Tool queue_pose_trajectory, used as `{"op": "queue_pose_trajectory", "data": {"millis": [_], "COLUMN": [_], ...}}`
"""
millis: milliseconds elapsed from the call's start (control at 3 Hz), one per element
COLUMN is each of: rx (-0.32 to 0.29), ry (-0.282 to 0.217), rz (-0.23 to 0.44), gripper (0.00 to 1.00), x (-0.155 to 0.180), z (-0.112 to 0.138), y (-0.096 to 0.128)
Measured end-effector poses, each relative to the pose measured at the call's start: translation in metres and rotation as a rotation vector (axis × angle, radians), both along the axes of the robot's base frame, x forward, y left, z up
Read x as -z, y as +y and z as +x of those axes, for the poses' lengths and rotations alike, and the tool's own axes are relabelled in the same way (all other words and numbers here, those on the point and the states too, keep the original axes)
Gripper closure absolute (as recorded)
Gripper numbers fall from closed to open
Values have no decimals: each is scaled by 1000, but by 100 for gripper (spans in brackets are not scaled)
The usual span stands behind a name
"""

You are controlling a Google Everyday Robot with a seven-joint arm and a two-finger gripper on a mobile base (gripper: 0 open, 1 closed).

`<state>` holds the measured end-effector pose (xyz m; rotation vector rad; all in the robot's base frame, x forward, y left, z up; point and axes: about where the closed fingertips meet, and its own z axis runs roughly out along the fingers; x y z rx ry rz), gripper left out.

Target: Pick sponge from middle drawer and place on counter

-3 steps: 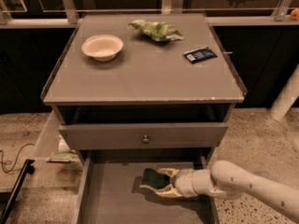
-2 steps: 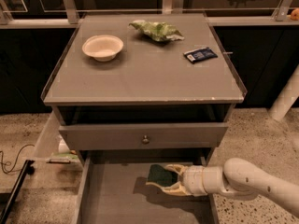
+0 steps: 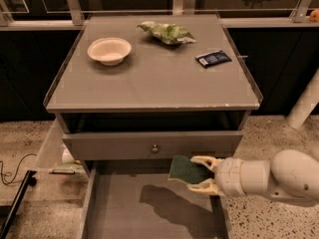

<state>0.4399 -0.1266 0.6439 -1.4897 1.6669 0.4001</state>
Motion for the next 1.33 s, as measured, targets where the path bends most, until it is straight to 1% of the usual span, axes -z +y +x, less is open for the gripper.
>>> {"op": "queue_pose_trajectory", "data": {"millis": [333,667,1000,1333], "rx": [-4,-13,-16,9], "ry": [-19,-26,-100,-227], "rz": [-23,-31,-47,-82], "gripper": [100,100,100,100], "x": [-12,-17,-66,-152], "z": [0,-2,-6,-1], "y": [-1,1,-7,-27]}}
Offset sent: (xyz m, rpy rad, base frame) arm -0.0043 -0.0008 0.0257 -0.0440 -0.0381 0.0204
